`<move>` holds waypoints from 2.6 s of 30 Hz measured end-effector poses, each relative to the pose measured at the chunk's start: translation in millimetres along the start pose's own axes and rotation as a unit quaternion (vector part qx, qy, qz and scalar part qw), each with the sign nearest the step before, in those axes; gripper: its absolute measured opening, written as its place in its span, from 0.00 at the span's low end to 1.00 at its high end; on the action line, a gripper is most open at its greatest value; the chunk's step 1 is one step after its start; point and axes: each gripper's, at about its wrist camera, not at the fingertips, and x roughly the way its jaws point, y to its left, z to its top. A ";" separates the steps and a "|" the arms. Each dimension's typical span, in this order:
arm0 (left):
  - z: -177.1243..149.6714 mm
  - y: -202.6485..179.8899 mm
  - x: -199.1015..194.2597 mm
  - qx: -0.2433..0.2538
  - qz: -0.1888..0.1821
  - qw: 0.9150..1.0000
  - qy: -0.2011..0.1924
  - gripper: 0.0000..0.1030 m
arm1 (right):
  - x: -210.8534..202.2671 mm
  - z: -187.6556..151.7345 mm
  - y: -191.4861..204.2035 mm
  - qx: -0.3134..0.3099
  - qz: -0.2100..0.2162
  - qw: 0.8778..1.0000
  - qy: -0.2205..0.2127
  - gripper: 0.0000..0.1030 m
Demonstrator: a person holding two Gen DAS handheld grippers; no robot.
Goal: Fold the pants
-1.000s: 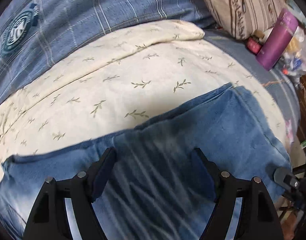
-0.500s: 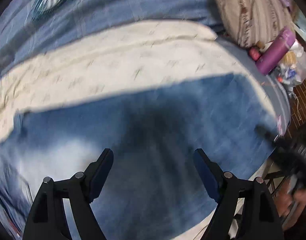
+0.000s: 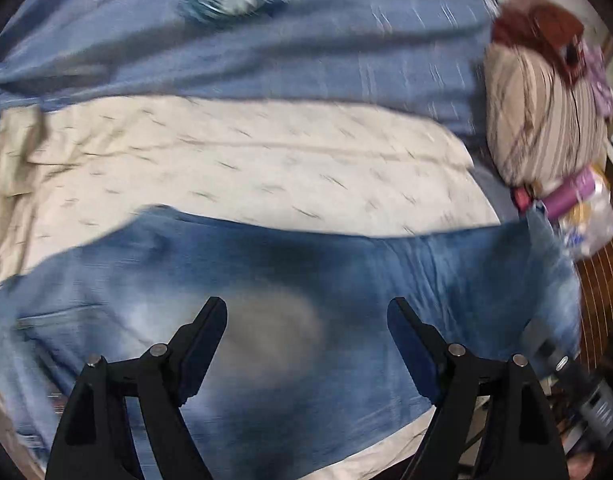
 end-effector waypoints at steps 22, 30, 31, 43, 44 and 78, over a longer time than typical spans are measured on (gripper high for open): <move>-22.0 38.6 -1.9 -0.017 0.005 1.000 -0.004 0.81 | 46.3 -47.5 -0.5 0.033 0.059 0.988 0.136 0.59; -17.6 42.9 44.4 -0.056 -0.019 0.997 0.042 0.80 | 48.1 -44.4 2.7 0.005 0.032 0.992 0.122 0.59; -18.2 40.2 46.4 -0.047 -0.025 0.998 0.042 0.76 | 51.0 -45.8 0.2 0.006 0.031 0.991 0.131 0.59; -8.2 33.0 70.7 -0.043 -0.058 0.995 0.073 0.22 | 88.8 -61.9 -1.8 -0.009 0.001 0.981 0.195 0.57; -5.6 27.8 68.3 -0.029 -0.052 0.996 0.070 0.22 | 86.4 -61.0 -3.5 -0.002 0.005 0.982 0.191 0.57; -110.8 194.3 -139.1 -0.115 0.084 0.986 -0.083 0.54 | 97.5 -66.4 59.6 -0.154 -0.127 0.957 0.211 0.59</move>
